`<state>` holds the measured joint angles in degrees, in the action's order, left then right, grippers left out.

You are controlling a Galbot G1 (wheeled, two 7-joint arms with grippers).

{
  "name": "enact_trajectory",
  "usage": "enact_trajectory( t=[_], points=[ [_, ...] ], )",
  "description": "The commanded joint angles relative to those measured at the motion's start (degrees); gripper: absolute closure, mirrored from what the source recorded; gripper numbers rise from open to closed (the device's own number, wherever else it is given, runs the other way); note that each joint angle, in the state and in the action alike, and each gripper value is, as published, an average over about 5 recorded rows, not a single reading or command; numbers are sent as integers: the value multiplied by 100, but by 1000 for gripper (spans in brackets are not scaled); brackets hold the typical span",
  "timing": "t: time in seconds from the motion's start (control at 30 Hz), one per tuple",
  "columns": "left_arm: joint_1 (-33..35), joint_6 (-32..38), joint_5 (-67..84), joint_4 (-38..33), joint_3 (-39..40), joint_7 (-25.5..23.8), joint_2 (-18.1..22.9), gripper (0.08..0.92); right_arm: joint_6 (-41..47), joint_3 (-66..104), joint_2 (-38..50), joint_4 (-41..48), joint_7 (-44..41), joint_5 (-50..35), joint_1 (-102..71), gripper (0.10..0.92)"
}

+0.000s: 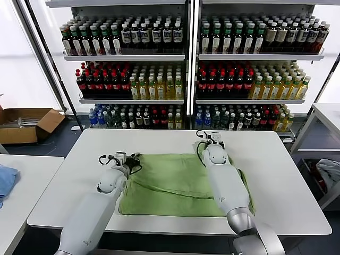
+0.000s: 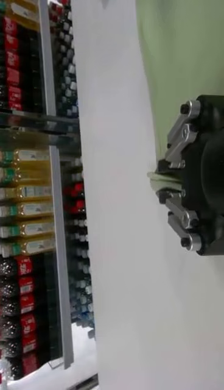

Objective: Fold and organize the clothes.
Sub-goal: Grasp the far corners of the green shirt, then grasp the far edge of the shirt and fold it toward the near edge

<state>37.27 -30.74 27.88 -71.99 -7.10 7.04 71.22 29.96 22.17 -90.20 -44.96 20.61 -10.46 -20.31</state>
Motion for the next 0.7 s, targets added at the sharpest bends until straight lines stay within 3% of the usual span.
enact_trajectory(
  t=[0.03,0.23,0.47,0.7],
  points=[
    [98,-3,81,21,-42,-4,50,813,27,-5,-4,-227,10,-8,-97,793],
    [143,311,155,-47,-105,-56,54,910,-16,-8,68,-825,25,-333,-326,917],
    [187,965,-108,-422,-192,-34,14,910,-161,-59,220,-1870,-1,-451,-714,920],
    [324,1110,-262,-1104,-239,64,-145,910,-216,-107,391,-3001,55,-591,-1034,920]
  ],
)
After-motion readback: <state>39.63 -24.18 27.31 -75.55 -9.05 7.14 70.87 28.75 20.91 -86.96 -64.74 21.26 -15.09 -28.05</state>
